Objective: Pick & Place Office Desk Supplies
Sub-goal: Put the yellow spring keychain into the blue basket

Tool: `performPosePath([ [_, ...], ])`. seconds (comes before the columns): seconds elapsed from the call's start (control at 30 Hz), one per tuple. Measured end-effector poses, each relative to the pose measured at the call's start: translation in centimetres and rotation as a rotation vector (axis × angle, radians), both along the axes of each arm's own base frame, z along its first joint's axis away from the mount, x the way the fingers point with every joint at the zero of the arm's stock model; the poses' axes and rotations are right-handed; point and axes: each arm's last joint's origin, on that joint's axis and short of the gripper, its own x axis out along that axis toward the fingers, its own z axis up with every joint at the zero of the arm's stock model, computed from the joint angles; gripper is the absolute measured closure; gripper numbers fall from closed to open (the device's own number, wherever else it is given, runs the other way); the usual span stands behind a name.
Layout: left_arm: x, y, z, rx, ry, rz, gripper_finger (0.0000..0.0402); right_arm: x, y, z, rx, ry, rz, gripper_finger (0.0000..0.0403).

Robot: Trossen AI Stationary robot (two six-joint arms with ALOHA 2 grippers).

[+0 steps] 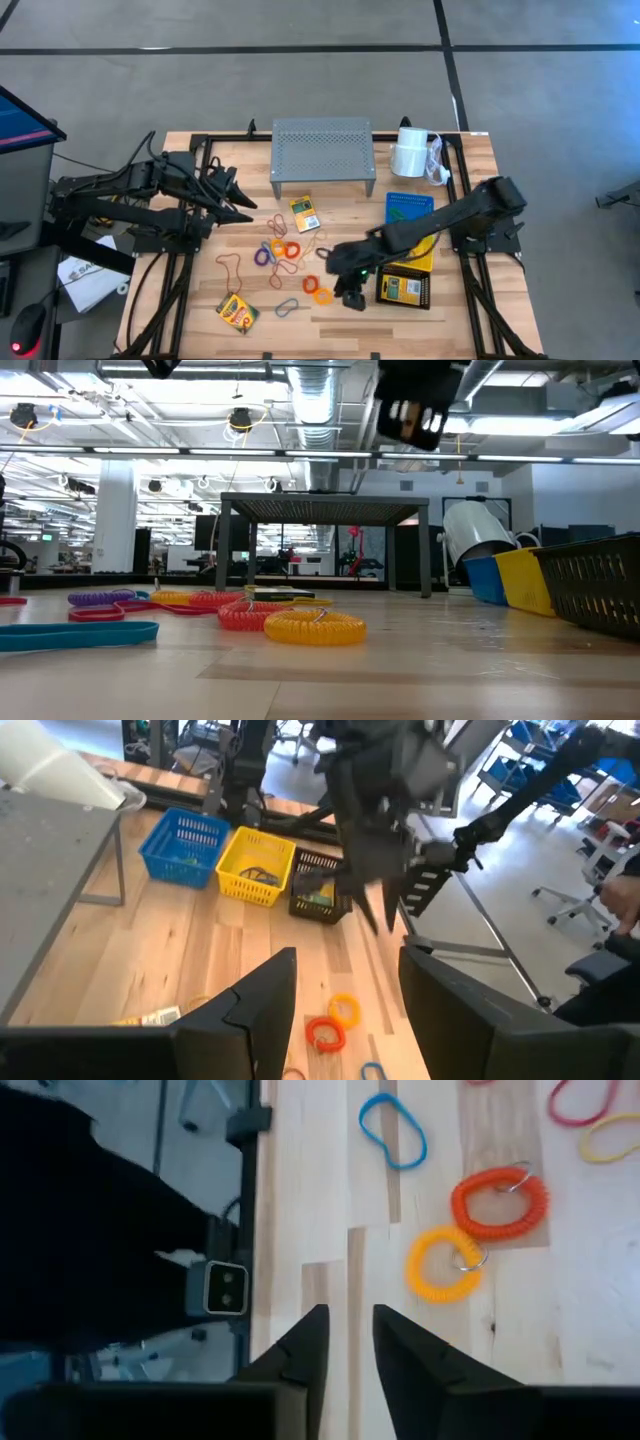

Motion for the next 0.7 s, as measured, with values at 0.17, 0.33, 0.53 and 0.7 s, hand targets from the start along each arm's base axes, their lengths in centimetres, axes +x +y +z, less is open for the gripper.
performPosePath([
  [0.17,-0.2,0.0,0.1,0.002,-0.005,0.000,0.0229,2.3,0.8,-1.6,-0.034,0.063,0.030,0.0283],
  [0.33,-0.1,0.0,0.0,0.025,-0.007,-0.007,0.0229,4.5,1.6,-3.2,-0.051,0.071,0.047,0.0250],
  [0.53,-0.1,0.0,0.0,0.032,-0.003,-0.006,0.0229,6.2,2.2,-5.9,-0.071,0.151,0.045,0.0254],
  [0.7,-0.2,0.0,-0.2,0.056,0.008,-0.015,0.0229,7.2,2.6,-8.1,-0.084,0.174,0.042,0.0276],
])
